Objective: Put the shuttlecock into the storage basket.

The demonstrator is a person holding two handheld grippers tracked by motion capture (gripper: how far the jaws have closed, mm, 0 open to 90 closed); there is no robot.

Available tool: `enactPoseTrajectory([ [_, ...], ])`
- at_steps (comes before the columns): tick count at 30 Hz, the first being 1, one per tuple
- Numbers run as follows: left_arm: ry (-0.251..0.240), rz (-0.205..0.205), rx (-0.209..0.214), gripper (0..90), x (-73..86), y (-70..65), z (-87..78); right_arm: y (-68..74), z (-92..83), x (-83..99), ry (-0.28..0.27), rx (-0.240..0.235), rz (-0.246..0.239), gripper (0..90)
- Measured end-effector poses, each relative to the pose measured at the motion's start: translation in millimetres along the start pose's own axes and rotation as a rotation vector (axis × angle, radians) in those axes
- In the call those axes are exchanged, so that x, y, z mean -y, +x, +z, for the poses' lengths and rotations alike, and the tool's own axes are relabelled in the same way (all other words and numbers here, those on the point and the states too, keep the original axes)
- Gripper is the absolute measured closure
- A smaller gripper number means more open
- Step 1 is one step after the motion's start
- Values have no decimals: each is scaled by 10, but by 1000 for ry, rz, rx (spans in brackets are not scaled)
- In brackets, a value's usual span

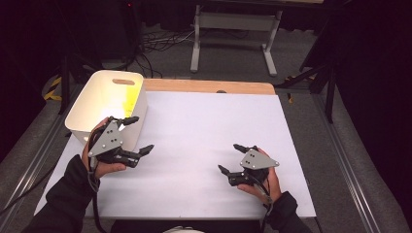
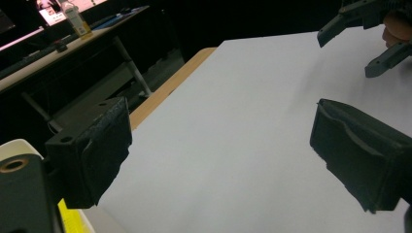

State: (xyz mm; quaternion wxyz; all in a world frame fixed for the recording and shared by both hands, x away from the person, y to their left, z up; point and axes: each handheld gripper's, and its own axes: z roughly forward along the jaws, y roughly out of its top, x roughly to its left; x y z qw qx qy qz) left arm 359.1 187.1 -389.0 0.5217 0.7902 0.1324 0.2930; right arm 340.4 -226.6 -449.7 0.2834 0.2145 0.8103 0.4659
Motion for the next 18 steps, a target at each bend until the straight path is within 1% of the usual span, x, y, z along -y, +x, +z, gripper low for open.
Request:
enactPoseTrajectory([
  [3,12,15,-1,89,24,-41,12,5,2,-1,1,-2,-2,169],
  [6,17,15,2,90,43,-65,20,6,3,-2,1,-1,-2,169],
  [9,12,24,-21,97,81,-111,29,12,1,-4,1,-2,-4,168],
  [10,12,24,-21,97,81,-111,29,15,1,-4,1,-2,-5,169],
  [12,21,34,-32,97,102,-138,39,18,1,-5,1,-2,-4,168],
  [14,31,39,-25,97,123,-167,48,29,4,-9,0,-1,-9,169],
  [18,37,33,-14,97,167,-207,69,42,8,-15,1,-3,-12,169],
])
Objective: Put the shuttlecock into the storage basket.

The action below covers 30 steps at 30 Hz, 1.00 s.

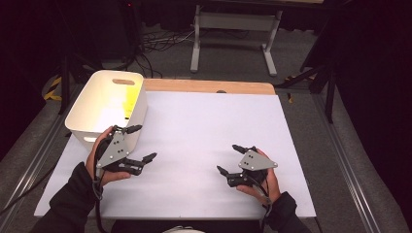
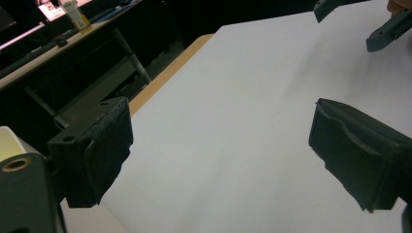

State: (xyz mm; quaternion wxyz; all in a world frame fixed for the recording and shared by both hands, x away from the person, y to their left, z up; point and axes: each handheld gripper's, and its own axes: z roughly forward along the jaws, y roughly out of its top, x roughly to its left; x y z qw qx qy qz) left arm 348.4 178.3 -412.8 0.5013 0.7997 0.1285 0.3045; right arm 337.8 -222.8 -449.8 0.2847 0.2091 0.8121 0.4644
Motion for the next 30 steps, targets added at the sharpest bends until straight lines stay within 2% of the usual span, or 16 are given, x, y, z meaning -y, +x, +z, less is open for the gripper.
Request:
enactPoseTrajectory([
  [17,64,8,30,96,235,-180,75,46,-14,9,8,12,-9,166],
  [22,88,-12,44,92,343,-219,97,56,-20,20,12,19,-13,164],
  [27,82,-31,50,88,423,-233,74,75,-37,54,18,22,-14,163],
  [30,80,-61,50,87,497,-244,48,78,-48,69,20,23,-8,163],
])
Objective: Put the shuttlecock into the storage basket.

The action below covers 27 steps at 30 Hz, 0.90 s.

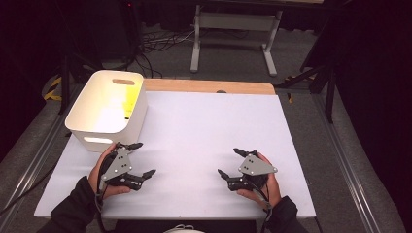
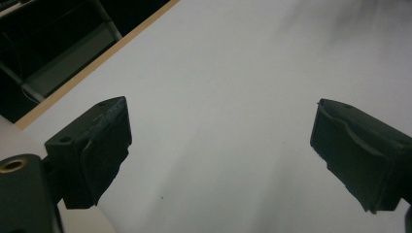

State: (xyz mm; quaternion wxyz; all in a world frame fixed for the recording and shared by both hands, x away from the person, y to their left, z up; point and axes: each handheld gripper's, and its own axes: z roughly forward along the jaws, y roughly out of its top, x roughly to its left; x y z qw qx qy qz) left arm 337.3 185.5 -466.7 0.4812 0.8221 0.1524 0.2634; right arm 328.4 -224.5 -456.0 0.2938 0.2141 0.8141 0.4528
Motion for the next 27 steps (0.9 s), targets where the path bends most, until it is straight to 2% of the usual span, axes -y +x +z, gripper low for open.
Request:
enactPoseTrajectory([
  [2,4,-9,-5,87,44,-10,-20,4,-8,4,-2,5,-3,163],
  [3,4,-26,-4,87,98,-14,-45,5,-16,10,-2,9,-5,163],
  [6,12,-32,-10,85,148,-12,-72,6,-16,24,0,7,-1,163],
  [7,9,-68,-4,85,206,-4,-108,9,-16,27,3,8,-3,162],
  [8,10,-83,-3,85,242,-3,-126,11,-19,29,4,8,-3,162],
  [12,20,-90,-19,76,293,5,-176,21,-28,43,1,11,-3,162],
  [14,25,-108,-21,72,328,11,-205,32,-18,51,5,5,-5,162],
  [20,43,-130,-45,59,404,-5,-276,53,10,66,3,-3,-10,154],
  [22,43,-144,-48,58,425,-10,-300,49,6,77,-6,3,-4,137],
  [27,46,-148,-50,56,426,6,-295,37,-13,85,-15,22,10,95],
])
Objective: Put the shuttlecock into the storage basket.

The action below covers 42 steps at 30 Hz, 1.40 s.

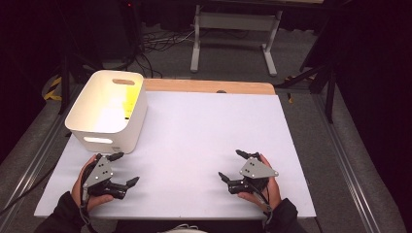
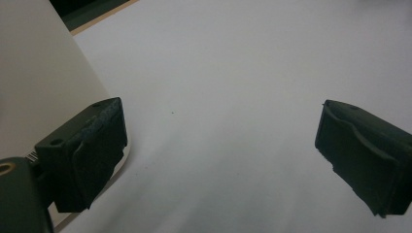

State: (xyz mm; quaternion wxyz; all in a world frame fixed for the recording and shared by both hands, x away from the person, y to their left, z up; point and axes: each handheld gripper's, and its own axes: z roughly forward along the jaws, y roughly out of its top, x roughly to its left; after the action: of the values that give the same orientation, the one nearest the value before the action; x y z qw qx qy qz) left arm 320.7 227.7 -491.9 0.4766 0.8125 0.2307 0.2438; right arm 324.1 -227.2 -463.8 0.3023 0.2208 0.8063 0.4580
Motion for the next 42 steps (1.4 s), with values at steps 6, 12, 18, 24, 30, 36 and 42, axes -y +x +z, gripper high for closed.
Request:
enactPoseTrajectory([
  [6,-10,-3,-22,60,-11,28,-20,-9,-24,4,-7,5,0,94],
  [12,-24,6,-25,58,-20,26,-44,-22,-43,-1,-16,10,6,97],
  [18,-36,8,-19,57,-27,23,-69,7,-36,-19,-14,17,3,101],
  [24,-30,13,-15,58,-32,11,-67,8,-16,-6,-4,17,-2,101],
  [30,-21,-1,-20,65,-31,21,-24,-20,-48,6,-15,15,12,109],
  [36,-3,-7,-18,64,-28,11,23,-38,-57,12,-17,9,8,110],
  [42,-1,-8,-17,64,-33,4,33,-55,-78,9,-26,14,16,110],
])
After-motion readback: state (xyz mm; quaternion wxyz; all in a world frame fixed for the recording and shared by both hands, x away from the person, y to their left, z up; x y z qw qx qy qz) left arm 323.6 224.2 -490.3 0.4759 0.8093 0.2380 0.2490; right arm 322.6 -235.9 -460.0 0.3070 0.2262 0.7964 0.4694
